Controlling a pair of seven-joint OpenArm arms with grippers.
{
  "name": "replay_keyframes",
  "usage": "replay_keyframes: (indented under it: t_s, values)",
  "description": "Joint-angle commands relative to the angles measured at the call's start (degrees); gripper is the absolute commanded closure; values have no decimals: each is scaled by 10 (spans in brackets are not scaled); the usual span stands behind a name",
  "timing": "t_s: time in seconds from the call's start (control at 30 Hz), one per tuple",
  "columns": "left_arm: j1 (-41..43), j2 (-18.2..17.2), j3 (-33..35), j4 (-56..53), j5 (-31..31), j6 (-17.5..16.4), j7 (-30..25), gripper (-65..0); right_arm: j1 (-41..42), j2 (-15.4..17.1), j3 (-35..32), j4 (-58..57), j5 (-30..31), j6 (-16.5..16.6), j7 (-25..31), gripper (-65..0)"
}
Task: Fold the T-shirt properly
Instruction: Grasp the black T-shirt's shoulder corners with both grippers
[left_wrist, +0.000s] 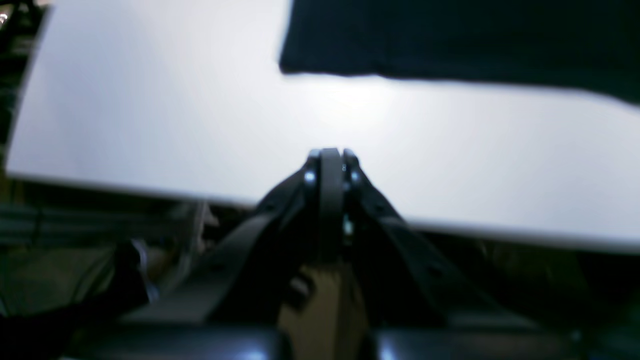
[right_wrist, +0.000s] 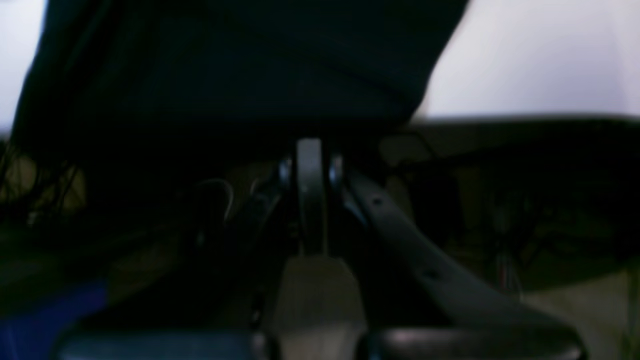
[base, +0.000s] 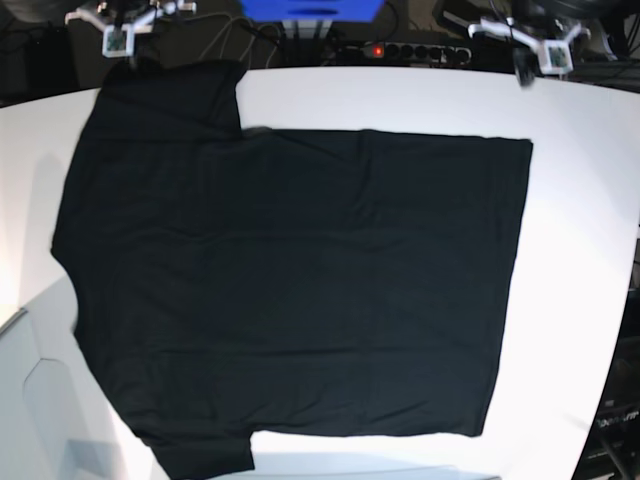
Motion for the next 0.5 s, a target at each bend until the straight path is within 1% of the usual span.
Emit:
replay_keyframes:
  t_s: [0.0,0.03,0.1,0.17,0.2,0.27,0.4,0.43,0.47]
  values:
    - [-7,-1,-9,10,-2,-1,-18,0,0,1,4,14,1,2,11,0]
    - [-17,-1,-14,9,-2,-1,-13,0,8,1,5,19,1,2,2,0]
    - [-43,0,-20,10,-2,-1,17,-1,28,1,5,30,1,2,-37,0]
    - [-72,0,-20,9,-3,-1,43,-39,51,1,5,33,1,3,-72,-12]
    - [-85,0,-20,9,-3,-1,53,-75,62,1,4,33,1,3,-88,-35]
    - [-106,0,-20,8,-3,-2,67,-177,76,1,1,33,1,4,-111,-89]
    - [-140,0,-20,7,-3,-2,72,-374,94,1,0,33,1,4,-114,-194]
    - [-148,0,-20,6,-3,-2,72,-398,99,1,0,33,1,4,-114,-213]
    - [-156,0,-20,6,-3,-2,72,-406,104,1,0,33,1,5,-113,-231]
